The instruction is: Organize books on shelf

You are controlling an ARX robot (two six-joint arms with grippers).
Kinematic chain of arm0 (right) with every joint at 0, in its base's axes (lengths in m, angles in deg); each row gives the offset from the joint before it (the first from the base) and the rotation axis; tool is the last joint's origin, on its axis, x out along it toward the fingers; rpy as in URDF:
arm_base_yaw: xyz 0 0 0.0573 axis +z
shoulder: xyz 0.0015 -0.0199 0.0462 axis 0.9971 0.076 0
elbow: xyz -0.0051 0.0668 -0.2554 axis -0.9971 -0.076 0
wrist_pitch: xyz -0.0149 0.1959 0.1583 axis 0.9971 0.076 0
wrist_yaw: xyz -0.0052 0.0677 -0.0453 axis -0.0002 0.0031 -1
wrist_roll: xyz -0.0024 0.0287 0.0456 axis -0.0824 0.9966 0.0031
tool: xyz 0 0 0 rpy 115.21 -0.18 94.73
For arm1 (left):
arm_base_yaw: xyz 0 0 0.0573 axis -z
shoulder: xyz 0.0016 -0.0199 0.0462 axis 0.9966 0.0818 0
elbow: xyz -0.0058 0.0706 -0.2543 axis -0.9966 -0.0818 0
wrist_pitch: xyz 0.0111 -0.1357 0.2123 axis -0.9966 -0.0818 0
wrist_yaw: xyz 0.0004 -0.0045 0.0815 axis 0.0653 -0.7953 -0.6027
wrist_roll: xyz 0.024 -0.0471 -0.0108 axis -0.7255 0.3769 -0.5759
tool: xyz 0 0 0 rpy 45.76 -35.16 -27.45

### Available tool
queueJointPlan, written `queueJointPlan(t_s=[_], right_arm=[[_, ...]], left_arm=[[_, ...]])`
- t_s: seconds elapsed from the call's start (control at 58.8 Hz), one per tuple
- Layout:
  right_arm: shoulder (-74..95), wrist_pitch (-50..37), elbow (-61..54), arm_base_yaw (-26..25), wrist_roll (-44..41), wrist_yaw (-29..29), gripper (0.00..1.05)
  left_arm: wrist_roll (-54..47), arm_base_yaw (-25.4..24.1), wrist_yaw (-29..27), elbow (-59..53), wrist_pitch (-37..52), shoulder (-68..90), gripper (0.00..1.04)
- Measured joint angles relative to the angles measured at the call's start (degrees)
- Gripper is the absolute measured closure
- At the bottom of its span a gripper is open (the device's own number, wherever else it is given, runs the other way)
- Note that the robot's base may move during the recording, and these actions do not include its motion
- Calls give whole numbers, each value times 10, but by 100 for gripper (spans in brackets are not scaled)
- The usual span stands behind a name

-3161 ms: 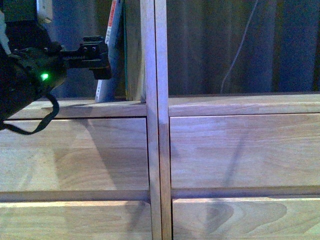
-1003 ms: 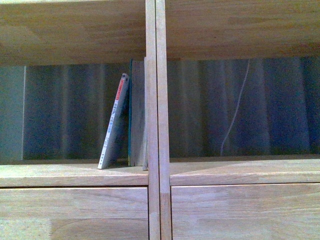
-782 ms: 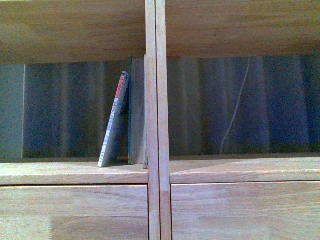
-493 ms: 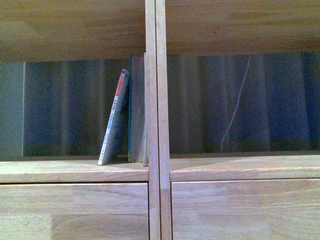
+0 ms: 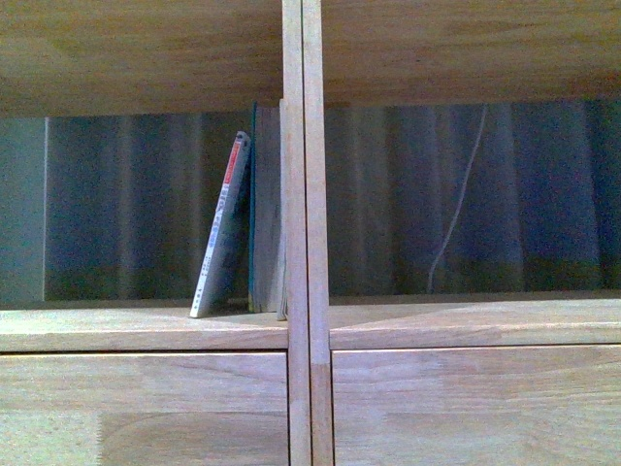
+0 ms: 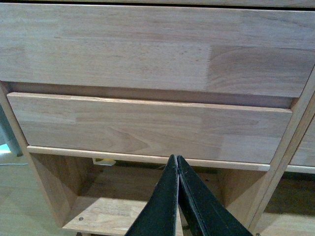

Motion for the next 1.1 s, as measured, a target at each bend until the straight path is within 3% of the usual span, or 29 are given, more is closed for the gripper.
queueJointPlan(t_s=[0.119, 0.17, 0.68, 1.105], right_arm=[[0, 0, 0, 0, 0, 0, 102], [0, 0, 0, 0, -1, 0, 95], [0, 0, 0, 0, -1, 0, 7], [0, 0, 0, 0, -1, 0, 7]], left_arm=[[0, 0, 0, 0, 0, 0, 102], [0, 0, 0, 0, 0, 0, 97], [0, 0, 0, 0, 0, 0, 6], [-1, 0, 0, 0, 0, 0, 7]])
